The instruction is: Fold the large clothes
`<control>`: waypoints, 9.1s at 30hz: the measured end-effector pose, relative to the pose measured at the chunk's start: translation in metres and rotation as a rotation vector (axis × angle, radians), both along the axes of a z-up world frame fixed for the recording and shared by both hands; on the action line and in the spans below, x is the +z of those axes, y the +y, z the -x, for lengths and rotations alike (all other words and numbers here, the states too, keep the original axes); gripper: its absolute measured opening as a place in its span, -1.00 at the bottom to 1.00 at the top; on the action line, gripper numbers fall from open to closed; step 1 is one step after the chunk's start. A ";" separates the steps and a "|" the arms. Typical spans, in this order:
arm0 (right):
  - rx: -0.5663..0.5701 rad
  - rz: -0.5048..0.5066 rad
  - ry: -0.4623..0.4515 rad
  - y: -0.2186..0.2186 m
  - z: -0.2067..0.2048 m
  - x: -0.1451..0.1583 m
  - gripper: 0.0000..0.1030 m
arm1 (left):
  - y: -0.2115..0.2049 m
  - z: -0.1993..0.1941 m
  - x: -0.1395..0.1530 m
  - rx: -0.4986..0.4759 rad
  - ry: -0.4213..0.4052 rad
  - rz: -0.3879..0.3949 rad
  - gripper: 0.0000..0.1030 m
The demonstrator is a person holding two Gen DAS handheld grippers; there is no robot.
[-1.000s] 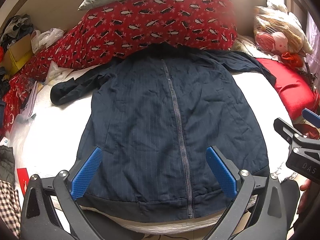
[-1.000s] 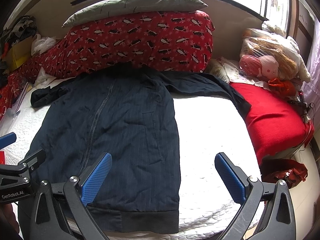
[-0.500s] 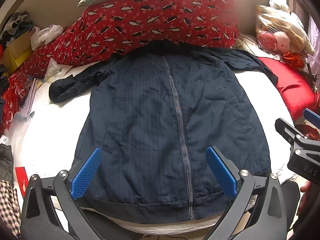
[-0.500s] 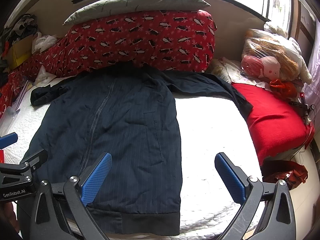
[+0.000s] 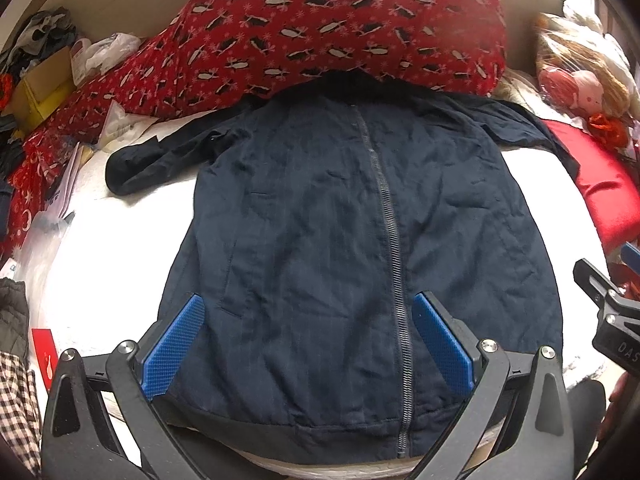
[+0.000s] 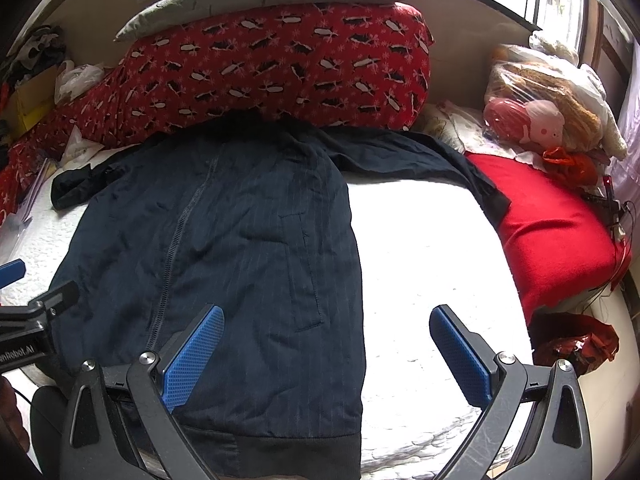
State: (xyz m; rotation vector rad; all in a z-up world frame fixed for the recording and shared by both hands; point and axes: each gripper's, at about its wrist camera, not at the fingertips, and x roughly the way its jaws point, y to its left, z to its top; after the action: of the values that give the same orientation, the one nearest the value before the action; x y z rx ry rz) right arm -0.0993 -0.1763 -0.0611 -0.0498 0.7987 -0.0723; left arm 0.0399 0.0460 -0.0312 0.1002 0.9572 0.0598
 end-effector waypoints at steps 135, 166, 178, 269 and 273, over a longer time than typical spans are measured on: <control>0.180 -0.794 0.439 0.097 -0.264 -0.090 0.15 | 0.152 -0.182 -0.099 0.146 0.120 0.593 0.31; 0.083 -0.998 0.299 0.093 -0.269 -0.101 0.01 | 0.132 -0.157 -0.079 0.046 0.184 0.827 0.32; -0.022 -1.096 0.306 0.042 -0.238 -0.119 0.13 | 0.151 -0.106 -0.093 0.289 0.231 0.727 0.43; 0.389 -0.570 0.104 0.137 -0.269 -0.118 -0.34 | 0.364 -0.187 -0.093 0.604 0.108 1.071 0.41; 0.393 -0.590 0.109 0.135 -0.264 -0.118 -0.34 | 0.363 -0.199 -0.120 0.688 0.116 1.113 0.41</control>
State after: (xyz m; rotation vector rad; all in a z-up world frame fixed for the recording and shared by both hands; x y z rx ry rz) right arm 0.1650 -0.0414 -0.1789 0.3497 0.8802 0.5412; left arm 0.2390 0.4093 -0.1513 -1.2641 0.9884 0.1462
